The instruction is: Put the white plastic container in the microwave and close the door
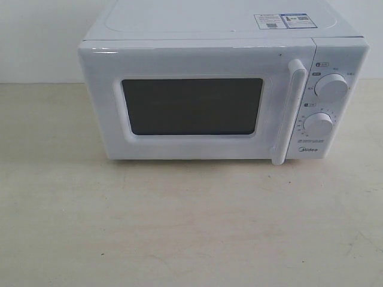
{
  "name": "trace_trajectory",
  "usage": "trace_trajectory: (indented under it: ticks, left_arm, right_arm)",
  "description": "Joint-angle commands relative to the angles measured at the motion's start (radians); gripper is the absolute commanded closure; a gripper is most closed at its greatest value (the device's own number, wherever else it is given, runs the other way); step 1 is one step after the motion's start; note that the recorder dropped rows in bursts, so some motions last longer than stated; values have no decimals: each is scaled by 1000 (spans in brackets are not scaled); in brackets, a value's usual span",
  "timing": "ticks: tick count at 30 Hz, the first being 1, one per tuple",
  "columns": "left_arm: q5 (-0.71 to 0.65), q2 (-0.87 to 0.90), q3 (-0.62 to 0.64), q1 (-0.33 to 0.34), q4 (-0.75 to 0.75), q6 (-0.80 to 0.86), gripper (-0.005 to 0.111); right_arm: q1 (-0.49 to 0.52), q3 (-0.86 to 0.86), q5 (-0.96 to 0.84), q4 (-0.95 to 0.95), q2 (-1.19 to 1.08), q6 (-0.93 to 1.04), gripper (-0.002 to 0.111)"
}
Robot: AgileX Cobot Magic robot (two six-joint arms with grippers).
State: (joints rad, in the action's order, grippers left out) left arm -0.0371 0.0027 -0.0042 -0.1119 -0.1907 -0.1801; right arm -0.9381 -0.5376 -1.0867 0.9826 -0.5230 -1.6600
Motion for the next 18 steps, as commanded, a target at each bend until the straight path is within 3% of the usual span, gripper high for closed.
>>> trace_trajectory:
  ticks: [1,6,13,18]
  left_arm:
    - [-111,-3,4,2,18,-8,102]
    - [-265,-3,4,4,15,-14,102]
    - [-265,-3,4,67,29,-14,102]
    - [-265,-3,4,70,22,-14,102]
  right_arm:
    - [-4,2,-2,10,6,0,108]
    - [-4,2,-2,10,6,0,108]
    - [-4,2,-2,10,6,0,108]
    - [-4,2,0,10,6,0,108]
